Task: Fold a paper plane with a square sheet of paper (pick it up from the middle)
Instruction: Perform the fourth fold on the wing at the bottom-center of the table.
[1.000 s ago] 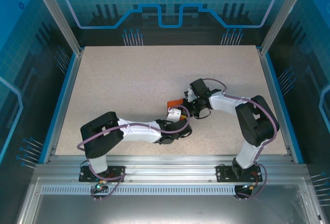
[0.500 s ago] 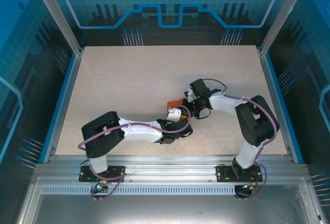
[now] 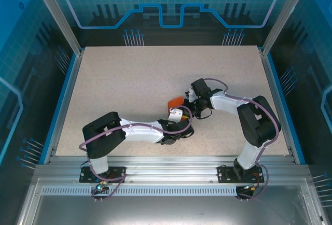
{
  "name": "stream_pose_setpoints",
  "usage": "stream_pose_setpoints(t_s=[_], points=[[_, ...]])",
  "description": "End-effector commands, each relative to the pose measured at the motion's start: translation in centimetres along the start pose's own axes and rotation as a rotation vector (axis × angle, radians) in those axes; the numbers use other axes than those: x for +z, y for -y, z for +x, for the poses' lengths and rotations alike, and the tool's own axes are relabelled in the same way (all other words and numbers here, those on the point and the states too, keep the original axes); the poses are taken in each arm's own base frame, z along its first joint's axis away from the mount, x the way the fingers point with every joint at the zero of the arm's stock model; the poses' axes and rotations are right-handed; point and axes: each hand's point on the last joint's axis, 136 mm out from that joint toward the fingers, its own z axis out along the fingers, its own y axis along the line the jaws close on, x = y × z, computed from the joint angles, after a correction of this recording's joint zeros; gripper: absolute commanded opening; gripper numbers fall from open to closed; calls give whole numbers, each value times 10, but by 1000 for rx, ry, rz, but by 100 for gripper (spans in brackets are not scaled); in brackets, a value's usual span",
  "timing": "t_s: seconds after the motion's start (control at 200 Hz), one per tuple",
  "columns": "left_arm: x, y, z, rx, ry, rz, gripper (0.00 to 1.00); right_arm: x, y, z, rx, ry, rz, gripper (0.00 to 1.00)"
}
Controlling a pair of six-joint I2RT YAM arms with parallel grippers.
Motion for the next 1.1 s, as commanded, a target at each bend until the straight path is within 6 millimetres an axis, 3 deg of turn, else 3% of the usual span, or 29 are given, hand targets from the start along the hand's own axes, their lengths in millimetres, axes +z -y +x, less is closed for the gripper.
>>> stream_pose_setpoints(t_s=[0.0,0.45,0.55,0.645,0.8,1.095], points=[[2,0,5,54,-11,-11,13,-9,-12,-7,-18,15,-17,16],[1,-8,15,88,-17,3,18,-11,-13,-17,-24,21,-23,29],[2,-9,15,91,-18,2,21,-11,-11,-20,-22,19,-30,29],[2,-8,13,96,-21,5,26,-10,-14,-20,-39,4,-45,20],[0,0,2,113,-11,6,30,-10,-15,-21,-45,-5,-55,20],[4,0,3,117,-23,-9,21,-5,-12,-22,-38,-14,-47,20]])
